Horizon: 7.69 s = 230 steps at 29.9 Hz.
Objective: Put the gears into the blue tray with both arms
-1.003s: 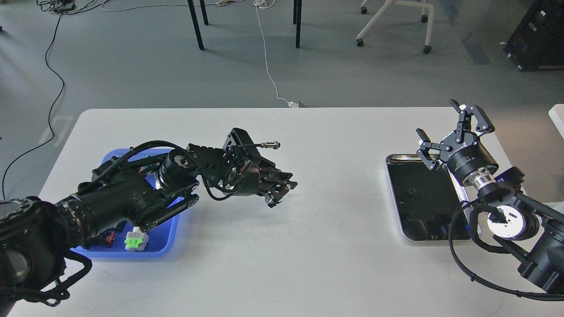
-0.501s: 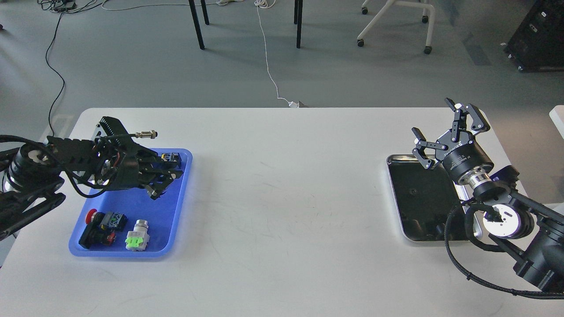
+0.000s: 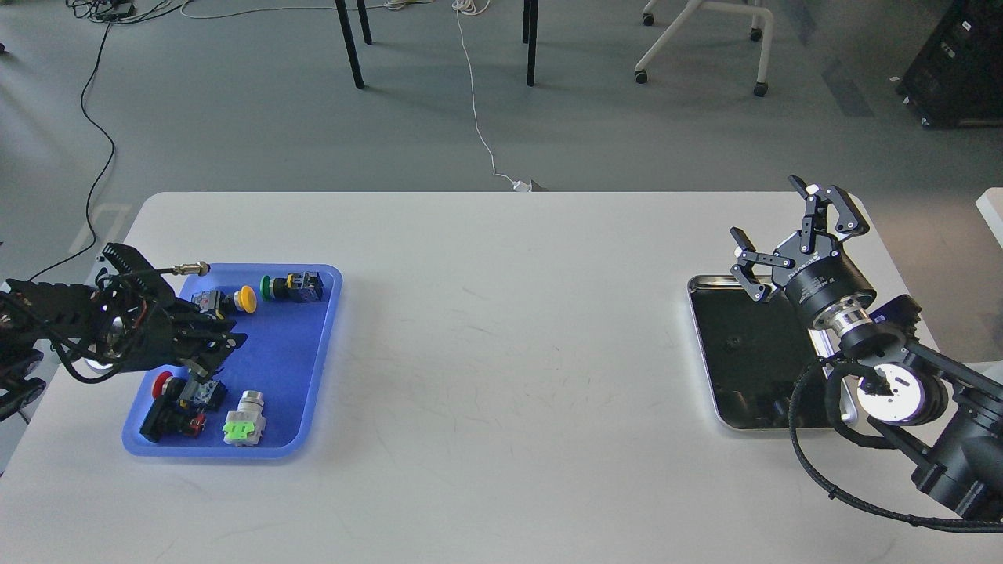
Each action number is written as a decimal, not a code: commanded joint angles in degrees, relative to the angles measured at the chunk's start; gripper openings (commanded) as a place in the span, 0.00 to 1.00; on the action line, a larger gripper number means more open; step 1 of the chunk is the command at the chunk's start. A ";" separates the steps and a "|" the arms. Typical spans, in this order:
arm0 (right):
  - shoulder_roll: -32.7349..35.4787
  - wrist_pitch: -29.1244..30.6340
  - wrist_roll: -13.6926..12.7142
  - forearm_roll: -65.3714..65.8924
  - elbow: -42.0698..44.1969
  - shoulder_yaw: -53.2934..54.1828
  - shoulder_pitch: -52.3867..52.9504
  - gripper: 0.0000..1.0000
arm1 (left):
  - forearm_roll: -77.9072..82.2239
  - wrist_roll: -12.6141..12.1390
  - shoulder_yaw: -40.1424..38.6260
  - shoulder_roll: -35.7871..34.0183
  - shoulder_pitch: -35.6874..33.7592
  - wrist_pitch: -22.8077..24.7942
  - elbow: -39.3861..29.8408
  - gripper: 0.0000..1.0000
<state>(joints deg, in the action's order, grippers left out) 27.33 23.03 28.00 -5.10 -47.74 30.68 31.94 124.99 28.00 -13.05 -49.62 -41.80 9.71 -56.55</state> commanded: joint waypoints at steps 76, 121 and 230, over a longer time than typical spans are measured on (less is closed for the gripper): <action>3.79 -7.38 0.00 96.15 -0.60 -61.70 40.83 0.91 | -78.59 0.00 -38.71 27.04 21.23 -1.71 -15.52 0.98; -0.44 -7.38 0.00 95.80 2.91 -63.46 39.51 0.20 | -78.67 0.00 -39.68 26.07 21.94 -1.71 -15.60 0.98; 2.38 -5.45 0.00 4.39 -11.68 8.08 -10.76 0.97 | 0.01 0.00 -6.38 31.07 1.90 2.68 -8.85 0.95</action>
<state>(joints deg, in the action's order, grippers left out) 29.32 17.61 28.01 -0.70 -59.40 38.64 21.25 125.01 28.00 -21.81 -19.79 -38.78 12.66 -67.61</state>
